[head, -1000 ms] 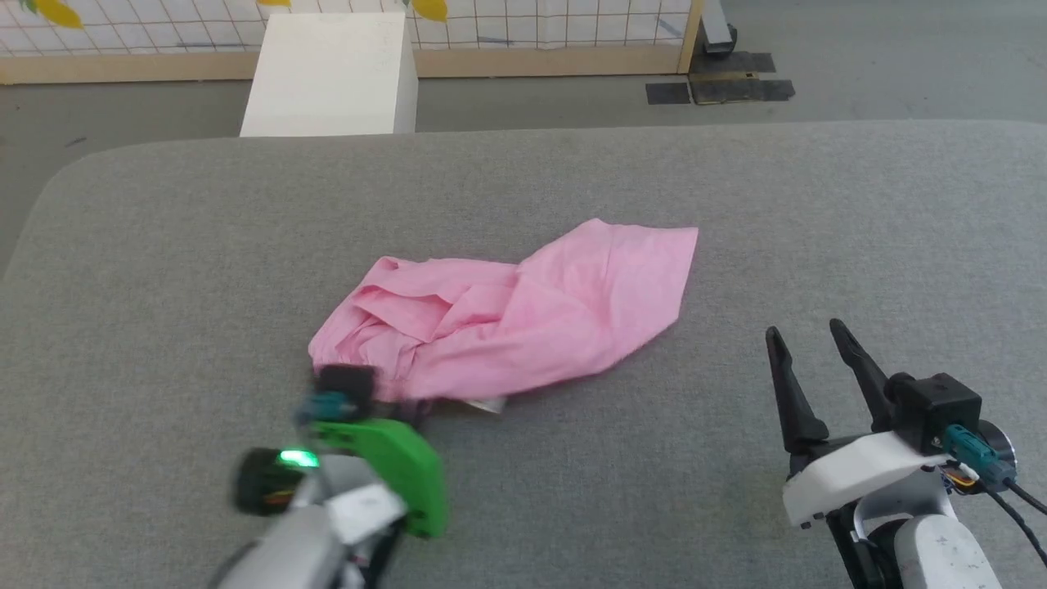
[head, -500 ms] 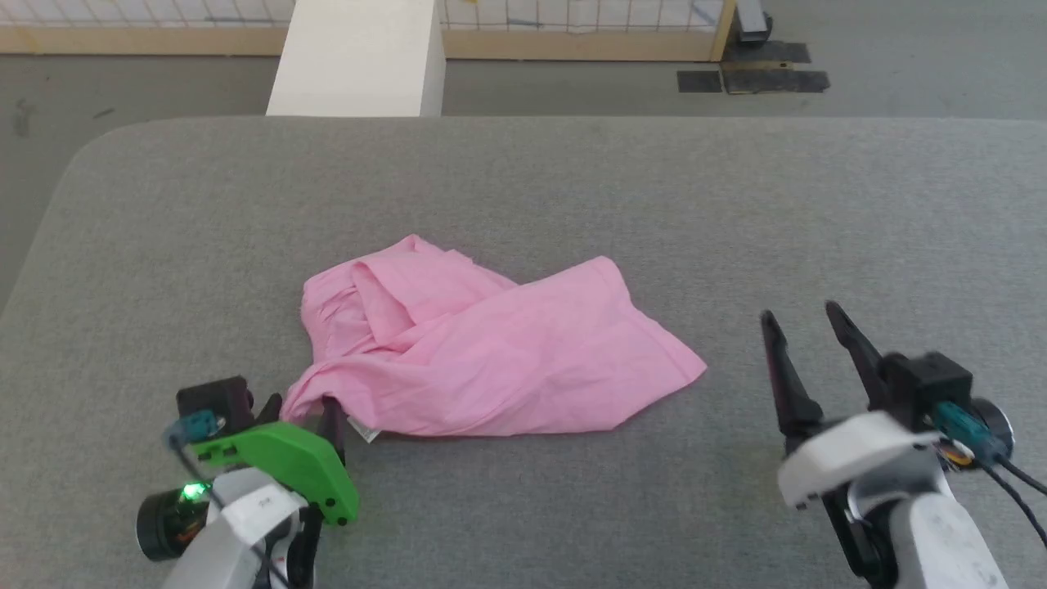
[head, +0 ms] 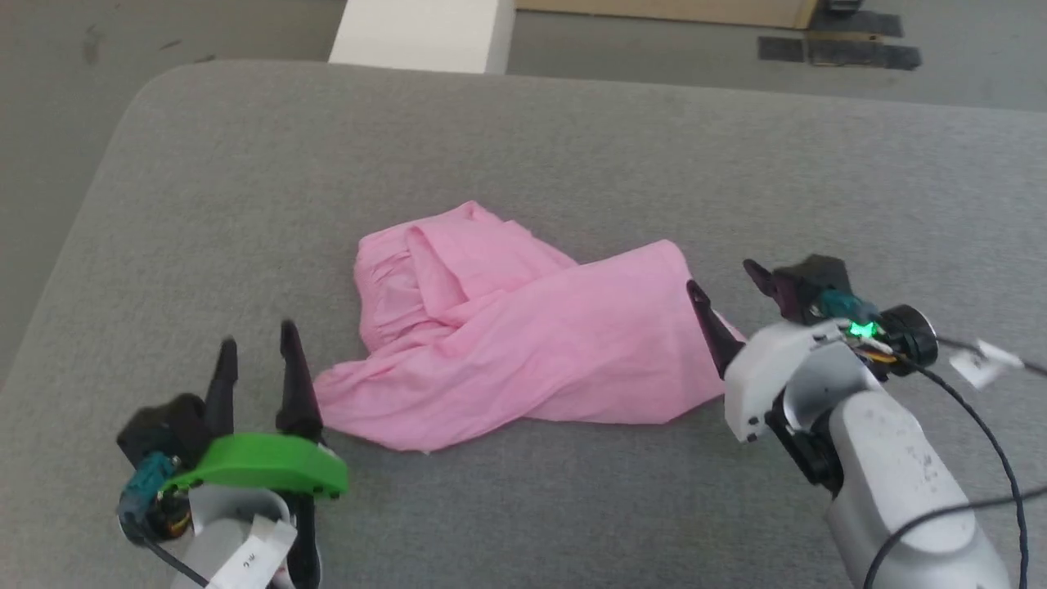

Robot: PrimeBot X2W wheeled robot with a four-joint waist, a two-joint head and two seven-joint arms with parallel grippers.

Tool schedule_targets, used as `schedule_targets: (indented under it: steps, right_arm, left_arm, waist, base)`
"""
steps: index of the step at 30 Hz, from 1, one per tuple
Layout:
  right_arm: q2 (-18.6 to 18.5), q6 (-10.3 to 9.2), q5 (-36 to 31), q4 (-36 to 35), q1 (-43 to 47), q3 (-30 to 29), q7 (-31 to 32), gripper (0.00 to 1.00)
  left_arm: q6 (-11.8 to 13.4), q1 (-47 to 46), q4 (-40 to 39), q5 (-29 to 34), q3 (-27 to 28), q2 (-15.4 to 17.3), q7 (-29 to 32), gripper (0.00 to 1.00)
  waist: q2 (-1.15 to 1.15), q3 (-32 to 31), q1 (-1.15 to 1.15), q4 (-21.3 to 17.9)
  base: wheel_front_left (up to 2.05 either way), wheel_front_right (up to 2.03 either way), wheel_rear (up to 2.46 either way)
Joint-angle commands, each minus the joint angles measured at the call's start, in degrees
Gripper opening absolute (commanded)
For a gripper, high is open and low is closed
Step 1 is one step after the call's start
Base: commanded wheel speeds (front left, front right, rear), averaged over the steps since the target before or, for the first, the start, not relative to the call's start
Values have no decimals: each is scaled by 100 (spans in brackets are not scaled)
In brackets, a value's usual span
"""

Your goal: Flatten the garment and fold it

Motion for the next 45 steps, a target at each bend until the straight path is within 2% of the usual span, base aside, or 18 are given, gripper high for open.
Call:
schedule_targets:
  steps: [1, 5, 10, 11, 13, 16, 18, 23, 27, 34, 38, 40, 41, 42, 43, 45]
  right_arm:
    - [-63, -9, 67, 216, -192, 73, 253, 100]
    - [-167, -9, 299, 703, -541, 329, 999, 100]
    - [-326, -9, 359, 1111, -817, 593, 2037, 100]
    - [-350, -9, 373, 1141, -844, 672, 2239, 93]
    - [-399, -9, 423, 1093, -870, 796, 2402, 0]
    - [-473, -9, 474, 912, -814, 797, 2239, 0]
    - [-493, -9, 456, 700, -725, 669, 1820, 0]
    - [-336, -9, 332, -103, -194, -31, 819, 0]
    - [-165, -9, 212, -1047, 521, -724, 584, 0]
    - [117, -9, -135, -2367, 1955, -2067, 976, 0]
    - [213, -9, -311, -2320, 2609, -2802, 1643, 0]
    - [226, -9, -309, -2183, 2811, -2939, 2057, 0]
    - [228, -9, -223, -2130, 2853, -2964, 2148, 20]
    - [230, -9, -140, -2118, 2870, -2964, 2150, 67]
    - [230, -9, -80, -2135, 2856, -2972, 2083, 100]
    - [231, -9, 47, -2221, 2798, -2969, 1771, 100]
  left_arm:
    - [-156, -84, -143, 233, 184, -199, -30, 100]
    - [-602, -33, -378, 711, 601, -619, -32, 100]
    - [-952, -3, -347, 964, 869, -803, -33, 100]
    - [-995, 5, -331, 996, 897, -815, -33, 100]
    - [-1031, 13, -301, 985, 915, -824, -33, 100]
    - [-1005, 29, -266, 884, 884, -827, -33, 100]
    - [-981, 39, -253, 878, 886, -828, -33, 100]
    - [-930, 99, -238, 927, 942, -829, -33, 100]
    - [-948, 186, -195, 984, 996, -829, -33, 100]
    - [-980, 239, -132, 1056, 989, -829, -33, 100]
    - [-1004, 230, -70, 1072, 959, -830, -33, 100]
    - [-1015, 233, -39, 1081, 946, -830, -33, 100]
    - [-1021, 233, -27, 1084, 943, -830, -33, 100]
    - [-1026, 230, -16, 1094, 941, -830, -33, 100]
    - [-1034, 227, -7, 1100, 939, -830, -33, 100]
    - [-1058, 225, 20, 1125, 927, -830, -33, 100]
  waist:
    - [0, 207, 0, 213]
    - [0, 329, 0, 336]
    - [0, 374, 0, 389]
    - [0, 373, 0, 394]
    - [0, 368, 0, 396]
    - [0, 335, 0, 371]
    - [0, 286, 0, 340]
    - [0, 69, 0, 185]
    - [0, -129, 0, -9]
    - [0, -292, 0, -294]
    - [0, -326, 0, -417]
    - [0, -342, 0, -454]
    - [0, -346, 0, -467]
    - [0, -350, 0, -481]
    - [0, -355, 0, -490]
    - [0, -372, 0, -504]
  base:
    - [0, 0, 0]
    - [0, 0, 0]
    - [0, 0, 0]
    - [0, 0, 0]
    - [0, 0, 0]
    - [0, 0, 0]
    - [0, 0, 0]
    - [0, 0, 0]
    - [0, 0, 0]
    - [0, 0, 0]
    - [0, 0, 0]
    - [0, 0, 0]
    - [0, 0, 0]
    - [0, 0, 0]
    - [0, 0, 0]
    - [0, 0, 0]
